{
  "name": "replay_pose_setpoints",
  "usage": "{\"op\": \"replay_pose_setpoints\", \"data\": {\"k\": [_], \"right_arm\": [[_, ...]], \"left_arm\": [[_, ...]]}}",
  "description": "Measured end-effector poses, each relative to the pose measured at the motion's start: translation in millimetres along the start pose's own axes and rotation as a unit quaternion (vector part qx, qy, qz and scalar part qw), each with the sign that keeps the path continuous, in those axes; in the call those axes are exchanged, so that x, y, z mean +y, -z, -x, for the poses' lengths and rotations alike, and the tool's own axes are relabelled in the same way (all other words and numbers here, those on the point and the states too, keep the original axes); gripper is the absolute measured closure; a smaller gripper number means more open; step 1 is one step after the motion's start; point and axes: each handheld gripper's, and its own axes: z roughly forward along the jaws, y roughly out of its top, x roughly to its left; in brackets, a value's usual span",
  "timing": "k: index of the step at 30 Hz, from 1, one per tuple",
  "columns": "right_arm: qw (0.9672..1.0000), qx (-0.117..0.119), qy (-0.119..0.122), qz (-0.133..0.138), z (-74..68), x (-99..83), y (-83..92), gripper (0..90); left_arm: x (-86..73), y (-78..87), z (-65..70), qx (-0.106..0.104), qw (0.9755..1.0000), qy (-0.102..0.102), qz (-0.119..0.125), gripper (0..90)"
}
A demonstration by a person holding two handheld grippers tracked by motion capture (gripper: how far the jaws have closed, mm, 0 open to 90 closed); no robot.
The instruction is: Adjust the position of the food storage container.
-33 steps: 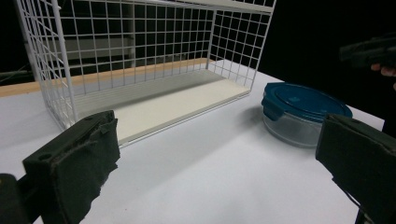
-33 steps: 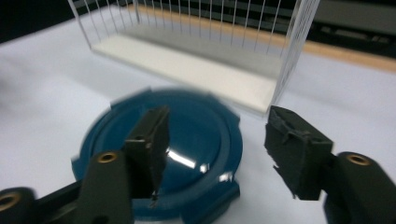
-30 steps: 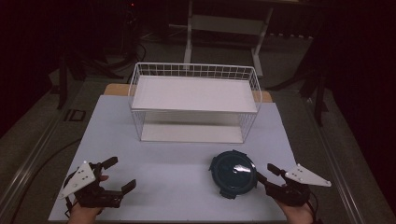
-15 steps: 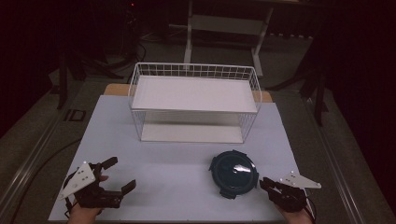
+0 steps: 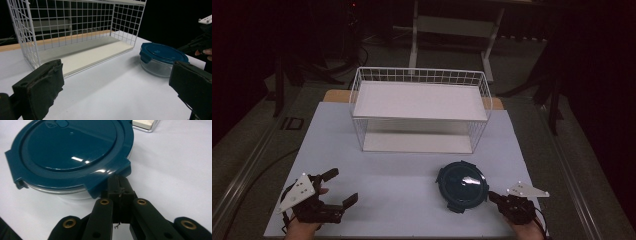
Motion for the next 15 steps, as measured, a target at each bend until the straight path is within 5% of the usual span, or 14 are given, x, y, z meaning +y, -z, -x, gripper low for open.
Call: {"op": "replay_pose_setpoints", "data": {"k": [15], "right_arm": [[0.9997, 0.022, 0.007, -0.006, -1.0, 18.6, -20.5, 90.0]], "left_arm": [[-0.1, -0.8, 0.7, -0.001, 1.0, -0.002, -0.001, 0.0]]}}
